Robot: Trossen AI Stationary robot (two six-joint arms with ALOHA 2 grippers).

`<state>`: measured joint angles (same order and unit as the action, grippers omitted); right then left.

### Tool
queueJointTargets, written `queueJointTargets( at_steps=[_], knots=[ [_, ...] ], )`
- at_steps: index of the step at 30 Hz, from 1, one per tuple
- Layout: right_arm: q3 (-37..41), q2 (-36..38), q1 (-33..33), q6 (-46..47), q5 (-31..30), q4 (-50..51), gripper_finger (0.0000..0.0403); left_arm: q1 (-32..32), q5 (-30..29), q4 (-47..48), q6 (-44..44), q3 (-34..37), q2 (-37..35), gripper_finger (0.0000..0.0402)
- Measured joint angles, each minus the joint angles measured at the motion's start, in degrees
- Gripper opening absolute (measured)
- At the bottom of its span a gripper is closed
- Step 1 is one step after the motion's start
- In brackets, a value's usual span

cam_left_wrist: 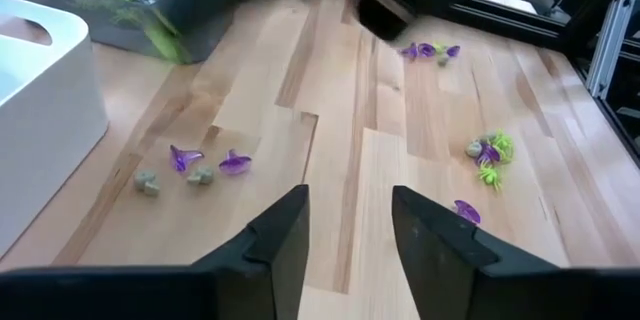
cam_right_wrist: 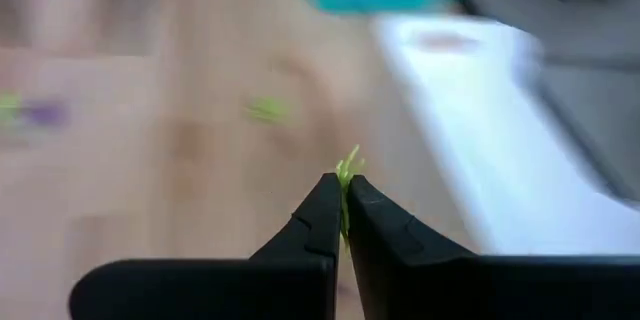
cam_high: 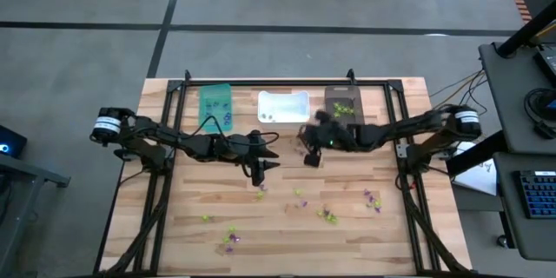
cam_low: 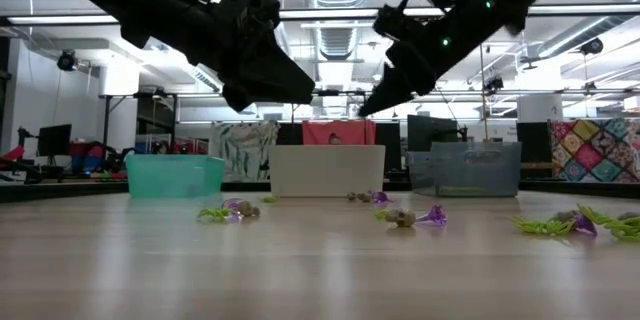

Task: Sort Halloween decoration
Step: Put the green spider toy into the black bin

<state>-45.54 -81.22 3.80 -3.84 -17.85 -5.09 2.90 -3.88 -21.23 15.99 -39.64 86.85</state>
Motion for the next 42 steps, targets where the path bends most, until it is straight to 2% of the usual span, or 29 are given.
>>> queueJointTargets(
  at_steps=[4,11,15,19,23,27,34,42],
  knots=[
    [-3.92,4.93,5.21,5.55,-7.37,15.97,0.0009,0.00,-0.01,-0.29,-0.02,0.00,-0.02,0.0128],
    [-10.37,7.15,19.96,15.60,-7.19,37.54,0.0009,0.01,-0.02,-0.67,-0.04,0.00,-0.06,0.0127],
    [-11.60,5.49,27.55,22.16,-4.81,43.80,0.0009,0.02,-0.02,-0.66,-0.04,0.00,-0.07,0.0127],
    [-11.06,2.54,31.90,22.80,2.51,43.32,0.0009,0.01,-0.02,-0.64,-0.04,0.00,-0.07,0.0127],
    [-11.08,0.00,32.59,21.28,3.59,41.78,0.0017,0.00,-0.02,-0.63,-0.04,0.00,-0.07,0.0127],
    [-11.24,-0.90,32.48,20.51,6.32,39.16,0.0043,0.01,-0.02,-0.62,-0.04,0.00,-0.07,0.0127],
    [-11.30,-0.60,32.47,20.48,6.08,37.80,0.0099,0.02,-0.07,0.12,-0.16,-0.02,0.02,0.0127],
    [-11.30,2.13,27.93,21.07,6.36,37.82,0.0127,0.02,-1.83,10.46,-1.79,-0.02,0.04,0.0127]
  ],
)
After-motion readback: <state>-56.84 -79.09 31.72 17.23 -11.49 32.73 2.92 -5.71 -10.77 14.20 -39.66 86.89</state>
